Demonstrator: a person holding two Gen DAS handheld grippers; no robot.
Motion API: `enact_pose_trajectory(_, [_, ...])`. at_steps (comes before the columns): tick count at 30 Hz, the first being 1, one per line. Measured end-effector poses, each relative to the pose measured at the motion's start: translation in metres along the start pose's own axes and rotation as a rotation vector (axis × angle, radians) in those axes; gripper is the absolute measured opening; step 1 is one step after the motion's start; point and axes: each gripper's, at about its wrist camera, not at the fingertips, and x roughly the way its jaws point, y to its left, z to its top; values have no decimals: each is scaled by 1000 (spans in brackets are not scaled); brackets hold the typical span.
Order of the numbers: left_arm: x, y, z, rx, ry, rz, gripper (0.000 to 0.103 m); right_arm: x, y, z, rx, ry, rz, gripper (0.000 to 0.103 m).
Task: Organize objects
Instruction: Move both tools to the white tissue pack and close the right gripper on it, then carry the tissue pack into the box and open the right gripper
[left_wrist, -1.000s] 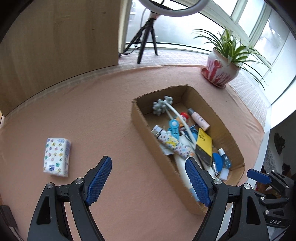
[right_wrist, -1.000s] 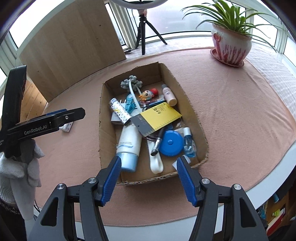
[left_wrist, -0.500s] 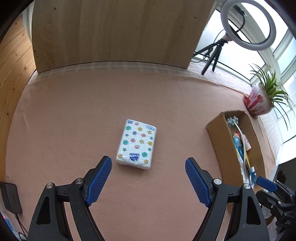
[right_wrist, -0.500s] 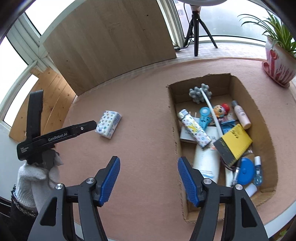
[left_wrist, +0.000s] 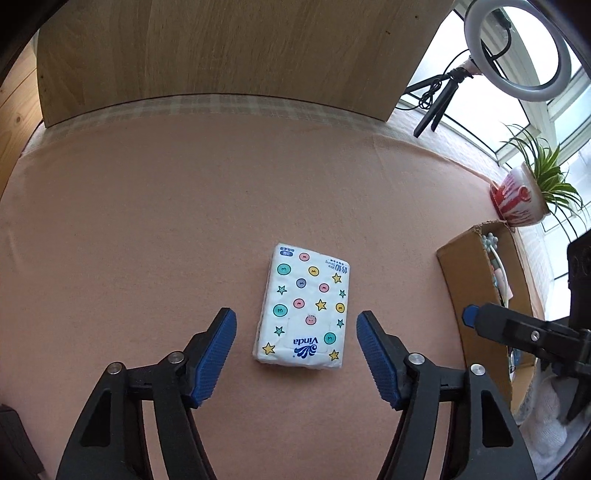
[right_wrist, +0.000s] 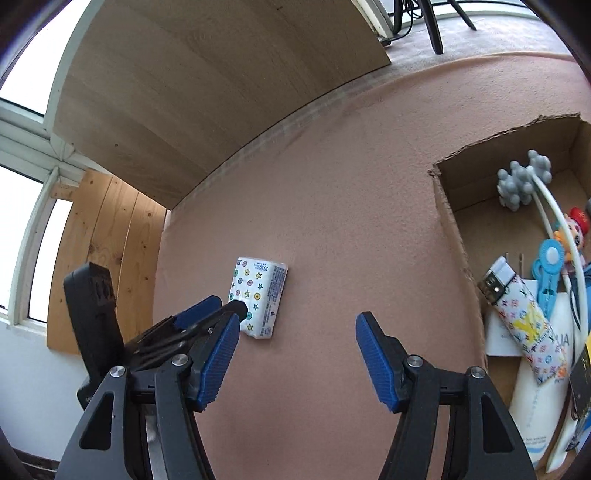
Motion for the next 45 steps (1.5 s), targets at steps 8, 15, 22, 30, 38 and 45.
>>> enact_pose_trajectory(8, [6,2,-5,3,15,-49,46,57,8,15,58,109,62,33])
enact_pose_trajectory(15, [7,5,-21,-49,5,-95,36,81,15,14,49,152,63,20])
enact_pose_trajectory(22, [-4,-6,-51,-99,-20,-107,34,67,13,-10,21,141,38,20])
enact_pose_trajectory(30, [-34,-39,-69,-52,-46,-129,34,35,0,-27,40,128,61,20])
enact_pose_trajectory(38, [-63,-84,-70,7,-98,-163,34,-21,-12,-30,51,41,89,20])
enact_pose_trajectory(45, [-79,-137,-78,81,-115,-213,34,-75,-33,-44,86,-33,104,21])
